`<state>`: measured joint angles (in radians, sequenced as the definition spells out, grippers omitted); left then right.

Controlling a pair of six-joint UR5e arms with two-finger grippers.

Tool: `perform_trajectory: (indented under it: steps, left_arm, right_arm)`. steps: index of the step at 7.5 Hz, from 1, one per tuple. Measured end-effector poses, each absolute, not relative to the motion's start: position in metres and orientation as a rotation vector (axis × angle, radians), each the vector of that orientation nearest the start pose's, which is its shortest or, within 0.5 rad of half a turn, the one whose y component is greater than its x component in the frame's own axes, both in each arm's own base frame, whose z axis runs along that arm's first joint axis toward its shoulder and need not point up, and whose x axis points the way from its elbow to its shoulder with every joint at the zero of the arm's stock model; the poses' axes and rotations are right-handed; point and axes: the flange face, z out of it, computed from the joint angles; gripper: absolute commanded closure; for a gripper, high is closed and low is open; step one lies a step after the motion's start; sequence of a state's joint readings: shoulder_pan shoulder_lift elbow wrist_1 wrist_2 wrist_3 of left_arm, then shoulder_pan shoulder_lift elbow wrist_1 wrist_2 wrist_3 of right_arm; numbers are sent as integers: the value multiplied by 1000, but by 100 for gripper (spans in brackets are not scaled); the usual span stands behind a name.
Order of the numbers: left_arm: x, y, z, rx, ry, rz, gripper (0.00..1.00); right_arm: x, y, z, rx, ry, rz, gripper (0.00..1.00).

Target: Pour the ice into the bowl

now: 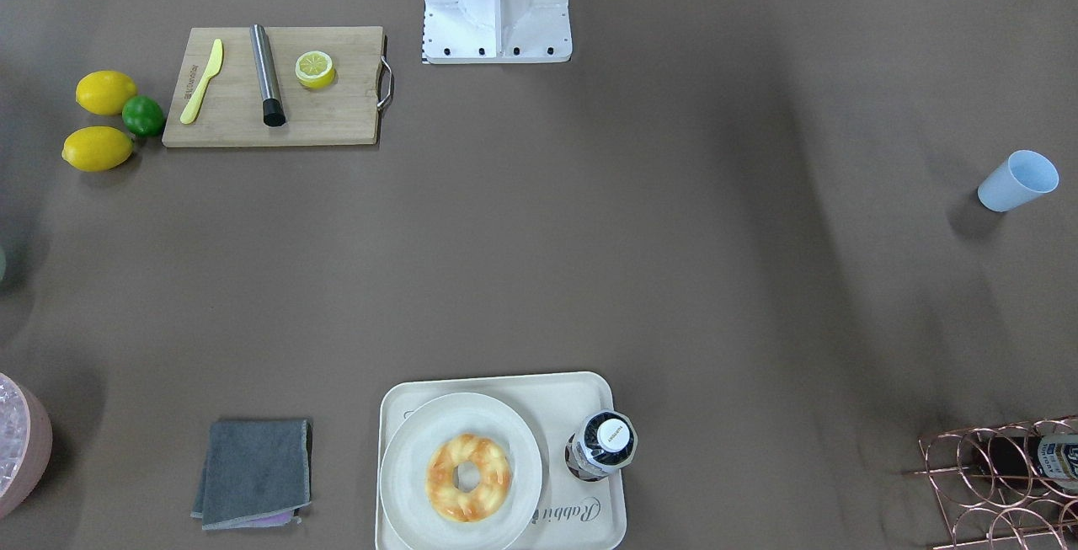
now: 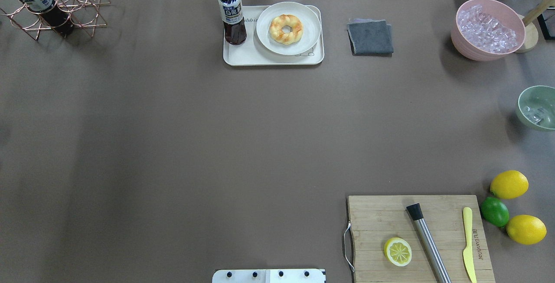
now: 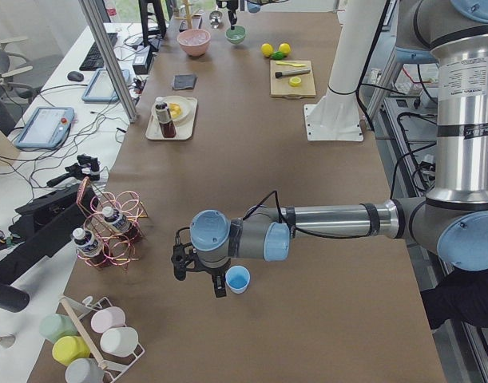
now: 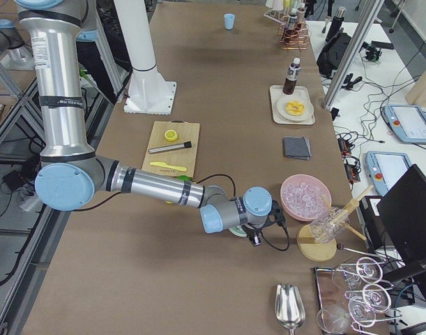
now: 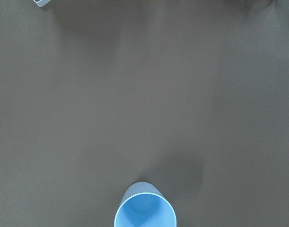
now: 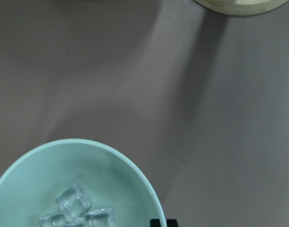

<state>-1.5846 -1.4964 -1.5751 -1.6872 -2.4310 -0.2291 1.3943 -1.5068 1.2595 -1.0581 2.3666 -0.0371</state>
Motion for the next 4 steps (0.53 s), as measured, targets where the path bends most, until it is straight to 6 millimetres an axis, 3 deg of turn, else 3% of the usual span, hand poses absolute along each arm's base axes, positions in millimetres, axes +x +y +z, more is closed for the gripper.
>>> perform_trajectory:
  steps: [2,4]
  left_arm:
    - [-64,-475,683,-59,858,-213,3]
    - [-65,-484,678,-55,860,-212,3]
  right_arm:
    - [-29,-518,731,203,-810,-309,87]
    - [-29,-514,735,208,-802,-311,54]
